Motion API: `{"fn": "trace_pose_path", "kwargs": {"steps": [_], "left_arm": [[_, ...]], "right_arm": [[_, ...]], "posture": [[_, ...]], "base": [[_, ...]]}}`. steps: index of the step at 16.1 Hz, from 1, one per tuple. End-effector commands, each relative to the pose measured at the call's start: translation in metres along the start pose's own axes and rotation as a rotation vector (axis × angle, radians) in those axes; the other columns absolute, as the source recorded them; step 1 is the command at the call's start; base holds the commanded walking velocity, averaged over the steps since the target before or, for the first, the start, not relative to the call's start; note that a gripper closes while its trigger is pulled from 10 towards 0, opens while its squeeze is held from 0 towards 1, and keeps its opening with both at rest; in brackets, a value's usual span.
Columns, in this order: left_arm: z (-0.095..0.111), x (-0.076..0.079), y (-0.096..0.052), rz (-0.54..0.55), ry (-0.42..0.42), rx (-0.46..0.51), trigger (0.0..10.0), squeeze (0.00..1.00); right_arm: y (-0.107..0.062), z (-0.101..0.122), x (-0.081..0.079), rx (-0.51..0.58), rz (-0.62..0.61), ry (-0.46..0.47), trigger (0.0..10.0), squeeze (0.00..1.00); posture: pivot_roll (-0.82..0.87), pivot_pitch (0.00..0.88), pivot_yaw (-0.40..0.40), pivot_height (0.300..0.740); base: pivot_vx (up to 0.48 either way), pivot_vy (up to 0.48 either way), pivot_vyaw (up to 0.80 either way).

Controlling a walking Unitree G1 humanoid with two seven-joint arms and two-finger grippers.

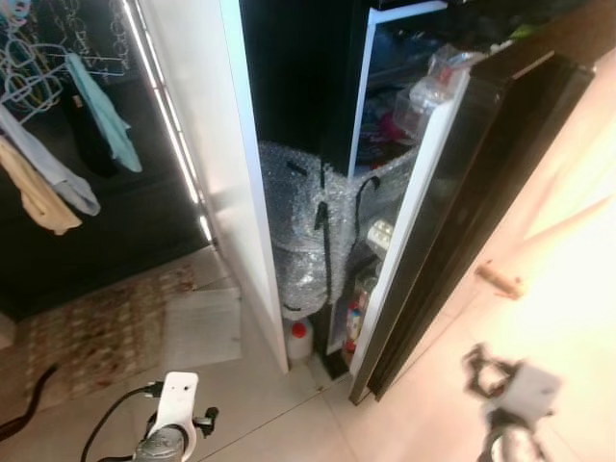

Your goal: Restocking fridge

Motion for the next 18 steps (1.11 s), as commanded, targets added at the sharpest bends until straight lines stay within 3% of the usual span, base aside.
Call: {"fn": "trace_pose_path", "kwargs": {"steps": [1,3,6,10,12,15,18], "left_arm": [[-0.007,-0.006,-0.001,0.014,0.019,-0.027,10.0,0.0],[-0.006,-0.006,-0.001,0.012,0.022,-0.024,10.0,0.0],[-0.004,-0.006,-0.001,0.009,0.031,-0.015,10.0,0.0],[-0.002,-0.009,-0.001,0.011,0.027,-0.001,10.0,0.0],[0.001,-0.011,-0.001,0.02,0.022,0.011,10.0,0.0],[0.008,-0.009,0.001,0.01,0.021,0.031,10.0,0.0],[0.01,-0.007,0.001,0.007,0.005,0.036,10.0,0.0]], "right_arm": [[0.002,0.008,-0.001,0.03,0.042,0.012,10.0,0.0],[0.003,0.016,-0.012,0.057,0.136,0.024,10.0,0.0],[-0.004,0.019,-0.016,0.064,0.237,0.014,10.0,0.0],[-0.019,0.025,-0.008,0.056,0.385,0.005,10.0,0.0],[-0.014,0.037,-0.011,0.08,0.409,0.013,10.0,0.0],[0.004,0.057,-0.031,0.121,0.437,0.038,10.0,0.0],[0.009,0.061,-0.042,0.118,0.472,0.029,10.0,0.0]], "posture": [[-0.15,0.086,0.033,0.74],[-0.15,0.084,0.034,0.74],[-0.15,0.077,0.034,0.74],[-0.17,0.068,0.04,0.74],[-0.17,0.061,0.044,0.74],[-0.16,0.057,0.047,0.74],[-0.15,0.063,0.043,0.74]], "base": [[0.0,0.0,0.0],[0.0,0.0,0.0],[0.0,0.0,0.0],[0.0,0.0,0.0],[0.0,0.0,0.0],[0.0,0.0,0.0],[0.0,0.0,0.0]]}}
Point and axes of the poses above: a point about 5 cm out from each wrist's last joint towards the gripper, its own y axis pointing out of the wrist towards the gripper, its own z axis along the axis of the wrist's last joint, x = y × z, the point moved 4 cm from there along y, pointing out of the wrist towards the gripper, and after that the axes turned 1 degree about y, right-handed, at the moved point
